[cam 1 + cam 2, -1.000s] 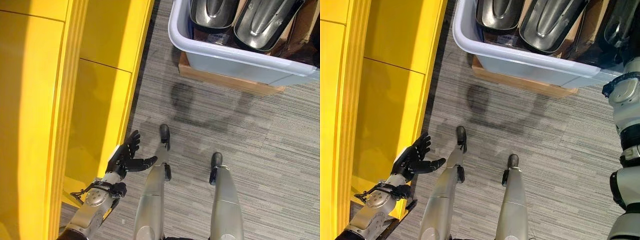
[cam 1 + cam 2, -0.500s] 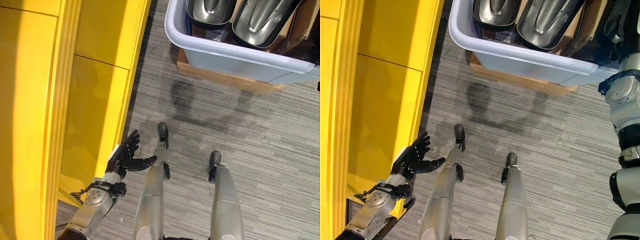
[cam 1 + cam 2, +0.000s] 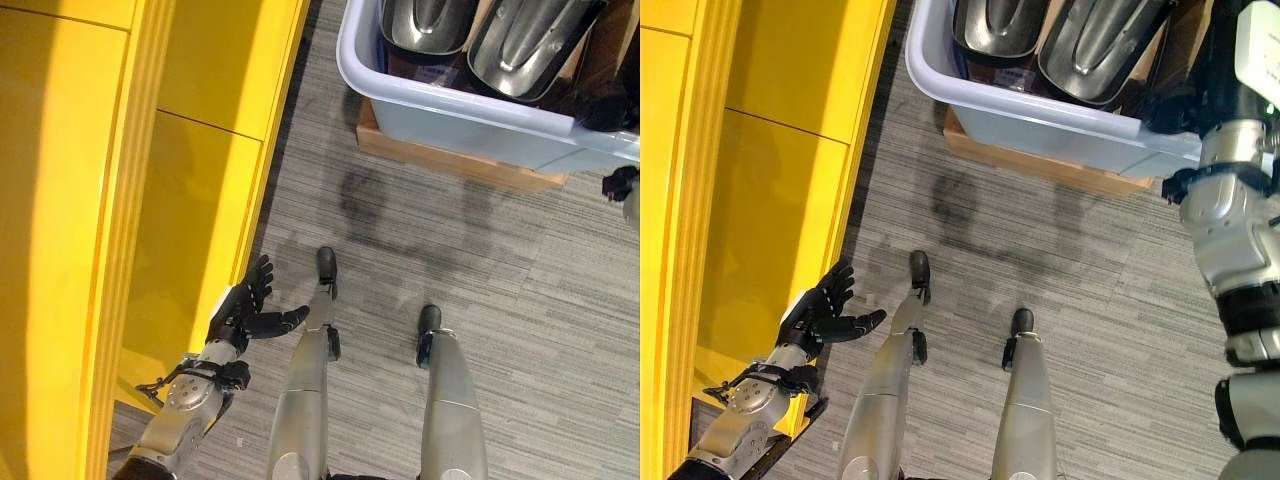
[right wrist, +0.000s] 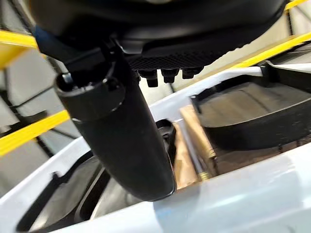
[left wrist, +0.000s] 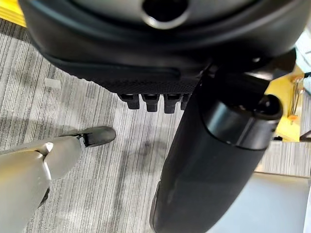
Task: Move parts from the plastic box to the shelf.
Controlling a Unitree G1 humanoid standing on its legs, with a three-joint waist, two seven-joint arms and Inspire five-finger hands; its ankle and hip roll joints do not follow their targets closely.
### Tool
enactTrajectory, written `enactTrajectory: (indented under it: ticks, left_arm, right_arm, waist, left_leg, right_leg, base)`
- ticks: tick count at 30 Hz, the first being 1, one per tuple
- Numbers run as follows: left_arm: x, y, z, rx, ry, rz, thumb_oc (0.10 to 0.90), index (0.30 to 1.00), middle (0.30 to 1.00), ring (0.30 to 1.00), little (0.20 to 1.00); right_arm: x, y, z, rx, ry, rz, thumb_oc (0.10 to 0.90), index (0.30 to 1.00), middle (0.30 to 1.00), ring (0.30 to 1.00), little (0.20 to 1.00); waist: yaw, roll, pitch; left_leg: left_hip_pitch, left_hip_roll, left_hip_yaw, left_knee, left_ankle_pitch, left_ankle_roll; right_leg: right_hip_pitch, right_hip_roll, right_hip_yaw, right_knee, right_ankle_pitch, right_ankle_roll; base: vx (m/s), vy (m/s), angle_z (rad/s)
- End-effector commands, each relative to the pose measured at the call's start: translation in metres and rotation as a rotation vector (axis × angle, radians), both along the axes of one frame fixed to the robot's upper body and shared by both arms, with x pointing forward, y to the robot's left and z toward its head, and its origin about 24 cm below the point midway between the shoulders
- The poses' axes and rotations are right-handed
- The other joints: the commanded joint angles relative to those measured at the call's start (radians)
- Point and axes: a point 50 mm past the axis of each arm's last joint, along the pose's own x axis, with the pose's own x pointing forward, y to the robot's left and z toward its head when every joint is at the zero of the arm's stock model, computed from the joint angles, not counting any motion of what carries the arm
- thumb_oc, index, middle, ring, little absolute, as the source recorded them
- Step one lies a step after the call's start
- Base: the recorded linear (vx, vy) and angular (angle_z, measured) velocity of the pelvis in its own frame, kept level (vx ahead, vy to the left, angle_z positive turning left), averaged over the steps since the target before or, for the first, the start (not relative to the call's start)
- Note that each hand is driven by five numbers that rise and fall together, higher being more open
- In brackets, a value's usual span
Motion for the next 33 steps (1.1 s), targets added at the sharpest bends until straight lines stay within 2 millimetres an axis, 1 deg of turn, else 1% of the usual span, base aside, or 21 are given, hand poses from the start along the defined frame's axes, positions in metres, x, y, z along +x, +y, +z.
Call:
enactTrajectory:
  ticks: [1, 3, 4, 5, 6, 7, 8, 9, 10, 11, 13, 18, 20, 21, 22, 24, 25, 26, 27, 30, 33]
  left_arm:
    - [-0.004, 0.007, 0.012, 0.036, -0.076, 0.014, 0.9, 1.0, 1.0, 1.0, 1.0]
    - [-0.004, 0.007, 0.013, 0.037, -0.078, 0.011, 0.9, 1.0, 1.0, 1.0, 1.0]
    - [-0.004, 0.008, 0.014, 0.037, -0.084, 0.011, 0.9, 1.0, 1.0, 1.0, 1.0]
    - [-0.004, 0.008, 0.014, 0.038, -0.082, 0.011, 0.9, 1.0, 1.0, 1.0, 1.0]
    - [-0.005, 0.008, 0.014, 0.042, -0.08, 0.009, 0.9, 1.0, 1.0, 1.0, 1.0]
    - [-0.005, 0.008, 0.013, 0.042, -0.078, 0.01, 0.9, 1.0, 1.0, 1.0, 1.0]
    - [-0.005, 0.008, 0.012, 0.045, -0.074, 0.009, 0.9, 1.0, 1.0, 1.0, 1.0]
    - [-0.004, 0.007, 0.013, 0.044, -0.076, 0.006, 0.9, 1.0, 1.0, 1.0, 1.0]
    - [-0.004, 0.007, 0.012, 0.046, -0.073, 0.007, 0.9, 1.0, 1.0, 1.0, 1.0]
    - [-0.004, 0.007, 0.012, 0.045, -0.075, 0.008, 0.9, 1.0, 1.0, 1.0, 1.0]
    - [-0.003, 0.007, 0.011, 0.043, -0.072, 0.007, 0.9, 1.0, 1.0, 1.0, 1.0]
    - [-0.001, 0.006, 0.006, 0.044, -0.05, 0.004, 0.9, 1.0, 1.0, 1.0, 1.0]
    - [-0.002, 0.005, 0.004, 0.04, -0.047, 0.002, 0.9, 1.0, 1.0, 1.0, 1.0]
    - [-0.004, 0.007, 0.0, 0.039, -0.03, 0.009, 0.9, 1.0, 1.0, 1.0, 1.0]
    - [-0.004, 0.007, -0.001, 0.04, -0.029, 0.008, 0.9, 1.0, 1.0, 1.0, 1.0]
    - [-0.006, 0.008, -0.005, 0.041, -0.016, 0.014, 0.9, 1.0, 1.0, 1.0, 1.0]
    - [-0.006, 0.008, -0.005, 0.041, -0.015, 0.013, 0.9, 1.0, 1.0, 1.0, 1.0]
    - [-0.007, 0.008, -0.008, 0.034, -0.007, 0.021, 0.9, 1.0, 1.0, 1.0, 1.0]
    - [-0.007, 0.008, -0.008, 0.035, -0.006, 0.02, 0.9, 1.0, 1.0, 1.0, 1.0]
    - [-0.01, 0.009, -0.013, 0.031, 0.009, 0.029, 0.9, 1.0, 1.0, 1.0, 1.0]
    - [-0.011, 0.009, -0.014, 0.034, 0.016, 0.03, 0.9, 1.0, 1.0, 1.0, 1.0]
  right_arm:
    - [-0.016, 0.017, 0.054, -0.075, -0.237, 0.065, 0.9, 1.0, 1.0, 1.0, 1.0]
    - [-0.018, 0.024, 0.054, -0.091, -0.246, 0.095, 0.9, 1.0, 1.0, 1.0, 1.0]
    - [-0.019, 0.027, 0.055, -0.094, -0.254, 0.115, 0.9, 1.0, 1.0, 1.0, 1.0]
    - [-0.02, 0.032, 0.054, -0.102, -0.256, 0.133, 0.9, 1.0, 1.0, 1.0, 1.0]
    - [-0.022, 0.04, 0.052, -0.112, -0.255, 0.173, 0.9, 1.0, 1.0, 1.0, 1.0]
    - [-0.023, 0.043, 0.05, -0.115, -0.253, 0.189, 0.9, 1.0, 1.0, 1.0, 1.0]
    - [-0.024, 0.047, 0.049, -0.118, -0.255, 0.212, 0.9, 1.0, 1.0, 1.0, 1.0]
    - [-0.025, 0.051, 0.048, -0.119, -0.257, 0.234, 0.9, 1.0, 1.0, 1.0, 1.0]
    - [-0.026, 0.053, 0.045, -0.114, -0.254, 0.251, 0.9, 1.0, 1.0, 1.0, 1.0]
    - [-0.027, 0.056, 0.043, -0.115, -0.256, 0.272, 0.9, 1.0, 1.0, 1.0, 1.0]
    - [-0.03, 0.064, 0.031, -0.086, -0.232, 0.347, 0.9, 1.0, 1.0, 1.0, 1.0]
    - [-0.038, 0.072, 0.009, -0.023, -0.19, 0.458, 0.9, 1.0, 1.0, 1.0, 1.0]
    - [-0.04, 0.073, 0.0, -0.002, -0.174, 0.475, 0.9, 1.0, 1.0, 1.0, 1.0]
    - [-0.046, 0.075, -0.024, 0.058, -0.11, 0.526, 0.9, 1.0, 1.0, 1.0, 1.0]
    - [-0.046, 0.075, -0.024, 0.059, -0.109, 0.525, 0.9, 1.0, 1.0, 1.0, 1.0]
    - [-0.05, 0.076, -0.044, 0.116, -0.048, 0.559, 0.9, 1.0, 1.0, 1.0, 1.0]
    - [-0.05, 0.076, -0.045, 0.116, -0.047, 0.558, 0.9, 1.0, 1.0, 1.0, 1.0]
    - [-0.053, 0.075, -0.053, 0.148, -0.025, 0.572, 0.9, 1.0, 1.0, 1.0, 1.0]
    - [-0.054, 0.075, -0.053, 0.149, -0.024, 0.572, 0.9, 1.0, 1.0, 1.0, 1.0]
    - [-0.057, 0.075, -0.064, 0.193, 0.016, 0.59, 0.9, 1.0, 1.0, 1.0, 1.0]
    - [-0.057, 0.076, -0.067, 0.204, 0.027, 0.603, 0.9, 1.0, 1.0, 1.0, 1.0]
  waist:
    - [-0.015, -0.048, -0.002]
    - [-0.016, -0.051, -0.002]
    - [-0.017, -0.052, -0.002]
    - [-0.019, -0.057, -0.002]
    - [-0.022, -0.062, -0.002]
    - [-0.023, -0.066, -0.002]
    - [-0.024, -0.07, -0.002]
    - [-0.025, -0.073, -0.002]
    - [-0.026, -0.077, -0.002]
    - [-0.026, -0.081, -0.002]
    - [-0.03, -0.098, -0.002]
    - [-0.034, -0.122, -0.003]
    - [-0.034, -0.127, -0.016]
    - [-0.037, -0.142, -0.05]
    - [-0.036, -0.142, -0.049]
    - [-0.035, -0.154, -0.082]
    - [-0.034, -0.154, -0.081]
    - [-0.036, -0.159, -0.107]
    - [-0.034, -0.159, -0.105]
    - [-0.039, -0.166, -0.153]
    - [-0.039, -0.168, -0.172]
  left_leg:
    - [0.095, 0.046, -0.034, 0.272, -0.376, -0.028]
    - [0.098, 0.047, -0.033, 0.269, -0.373, -0.028]
    - [0.084, 0.05, -0.023, 0.268, -0.349, -0.02]
    - [0.103, 0.047, -0.033, 0.269, -0.373, -0.027]
    - [0.097, 0.051, -0.023, 0.267, -0.349, -0.02]
    - [0.121, 0.049, -0.031, 0.267, -0.374, -0.027]
    - [0.128, 0.05, -0.032, 0.266, -0.374, -0.027]
    - [0.122, 0.054, -0.022, 0.261, -0.35, -0.021]
    - [0.148, 0.052, -0.033, 0.26, -0.374, -0.027]
    - [0.142, 0.056, -0.024, 0.256, -0.35, -0.021]
    - [0.185, 0.06, -0.026, 0.243, -0.345, -0.023]
    - [0.276, 0.066, -0.024, 0.208, -0.339, -0.026]
    - [0.301, 0.068, -0.026, 0.193, -0.336, -0.028]
    - [0.357, 0.073, -0.027, 0.162, -0.33, -0.031]
    - [0.361, 0.073, -0.026, 0.159, -0.329, -0.031]
    - [0.424, 0.076, -0.023, 0.12, -0.318, -0.037]
    - [0.427, 0.076, -0.022, 0.118, -0.317, -0.037]
    - [0.467, 0.077, -0.022, 0.088, -0.31, -0.04]
    - [0.471, 0.077, -0.021, 0.085, -0.309, -0.039]
    - [0.518, 0.077, -0.021, 0.038, -0.283, -0.042]
    - [0.547, 0.081, -0.019, 0.017, -0.273, -0.043]
  right_leg:
    - [0.135, 0.028, 0.024, -0.296, 0.164, -0.026]
    - [0.138, 0.028, 0.023, -0.3, 0.169, -0.025]
    - [0.125, 0.028, 0.016, -0.305, 0.19, -0.03]
    - [0.144, 0.03, 0.024, -0.303, 0.171, -0.026]
    - [0.14, 0.031, 0.018, -0.311, 0.192, -0.03]
    - [0.164, 0.031, 0.026, -0.312, 0.174, -0.026]
    - [0.171, 0.031, 0.026, -0.314, 0.175, -0.026]
    - [0.166, 0.032, 0.017, -0.323, 0.196, -0.03]
    - [0.191, 0.034, 0.024, -0.325, 0.179, -0.026]
    - [0.187, 0.035, 0.018, -0.332, 0.2, -0.03]
    - [0.238, 0.037, 0.016, -0.359, 0.21, -0.027]
    - [0.328, 0.037, 0.013, -0.408, 0.226, -0.02]
    - [0.351, 0.035, 0.013, -0.424, 0.229, -0.017]
    - [0.403, 0.031, 0.011, -0.465, 0.241, -0.009]
    - [0.407, 0.03, 0.012, -0.467, 0.242, -0.009]
    - [0.465, 0.023, 0.007, -0.511, 0.253, -0.001]
    - [0.468, 0.023, 0.007, -0.513, 0.254, -0.001]
    - [0.5, 0.021, 0.005, -0.537, 0.26, 0.006]
    - [0.504, 0.021, 0.005, -0.54, 0.261, 0.006]
    - [0.542, 0.016, 0.005, -0.576, 0.277, 0.014]
    - [0.553, 0.016, 0.006, -0.568, 0.27, 0.016]
  base:
    - [0.0, 0.0, 0.0]
    - [-0.04, 0.01, 0.0]
    - [0.0, 0.0, 0.0]
    - [-0.09, 0.024, -0.04]
    - [0.06, 0.026, -0.05]
    - [0.0, 0.0, 0.0]
    - [0.0, 0.0, 0.0]
    - [0.0, 0.0, 0.0]
    - [-0.08, 0.006, -0.01]
    - [0.0, 0.0, 0.0]
    - [-0.04, -0.001, -0.04]
    - [0.02, 0.0, -0.07]
    - [0.06, 0.006, -0.06]
    - [0.06, 0.011, -0.05]
    - [0.09, 0.018, -0.05]
    - [0.06, 0.009, -0.07]
    - [0.06, 0.024, -0.07]
    - [0.03, 0.021, -0.05]
    - [0.04, 0.029, -0.09]
    - [0.01, 0.01, 0.01]
    - [0.0, -0.008, 0.06]
